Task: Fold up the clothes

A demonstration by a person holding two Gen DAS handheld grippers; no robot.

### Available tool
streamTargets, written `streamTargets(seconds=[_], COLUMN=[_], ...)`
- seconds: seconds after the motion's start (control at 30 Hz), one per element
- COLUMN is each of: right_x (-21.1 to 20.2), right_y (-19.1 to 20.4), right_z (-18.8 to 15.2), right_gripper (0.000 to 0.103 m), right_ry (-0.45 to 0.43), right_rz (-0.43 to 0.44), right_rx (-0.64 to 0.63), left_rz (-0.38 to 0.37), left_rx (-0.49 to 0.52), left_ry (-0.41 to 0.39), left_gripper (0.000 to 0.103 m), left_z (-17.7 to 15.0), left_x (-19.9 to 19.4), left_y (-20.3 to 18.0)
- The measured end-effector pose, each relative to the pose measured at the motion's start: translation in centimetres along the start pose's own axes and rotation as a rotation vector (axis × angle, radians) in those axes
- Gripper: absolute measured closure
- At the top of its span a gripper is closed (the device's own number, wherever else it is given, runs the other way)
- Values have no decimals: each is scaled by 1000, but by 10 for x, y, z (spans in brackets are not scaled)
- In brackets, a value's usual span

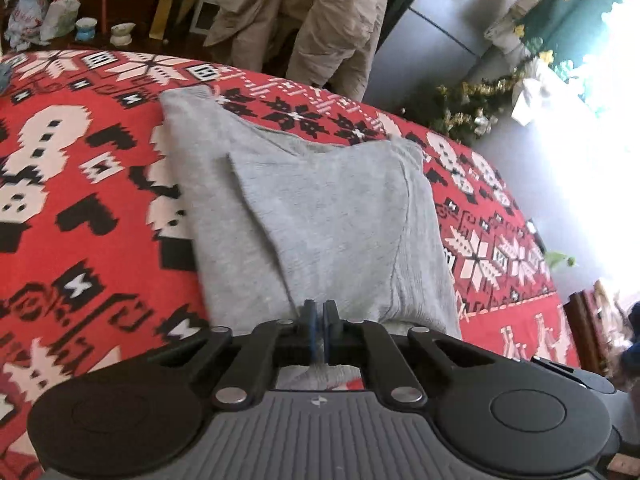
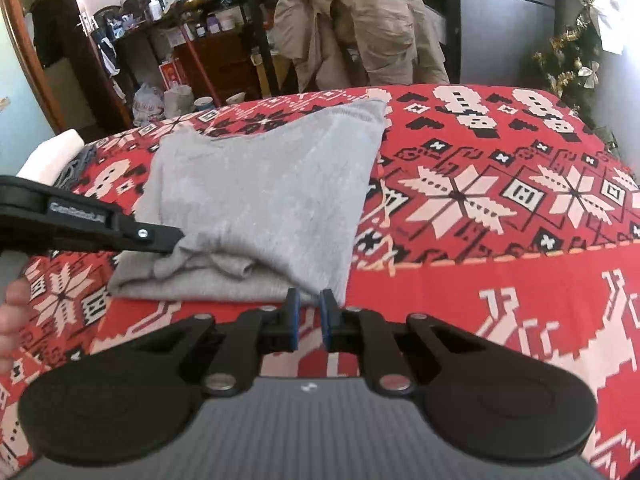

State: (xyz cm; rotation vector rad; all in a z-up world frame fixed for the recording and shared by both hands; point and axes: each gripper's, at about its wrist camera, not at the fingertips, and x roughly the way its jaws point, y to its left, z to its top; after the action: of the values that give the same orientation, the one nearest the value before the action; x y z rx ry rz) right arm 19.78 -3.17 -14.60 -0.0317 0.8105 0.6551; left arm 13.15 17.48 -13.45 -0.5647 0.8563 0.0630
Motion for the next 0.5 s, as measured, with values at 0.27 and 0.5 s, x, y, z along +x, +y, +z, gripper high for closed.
streamTargets(seconds=[0.27,0.5], right_x=[-2,20], right_y=[20,27], right_z=[8,-11], right_gripper=[91,91], right_ry=[-69,-7], right_rz=[-3,-67], right_rx=[-28,-18], left_rz=[-112,-86], left_rx=[-85,-22], left_ry=[-24,11], left_gripper=[98,98], left_z=[5,2], left_x=[-1,4], left_y=[6,-7])
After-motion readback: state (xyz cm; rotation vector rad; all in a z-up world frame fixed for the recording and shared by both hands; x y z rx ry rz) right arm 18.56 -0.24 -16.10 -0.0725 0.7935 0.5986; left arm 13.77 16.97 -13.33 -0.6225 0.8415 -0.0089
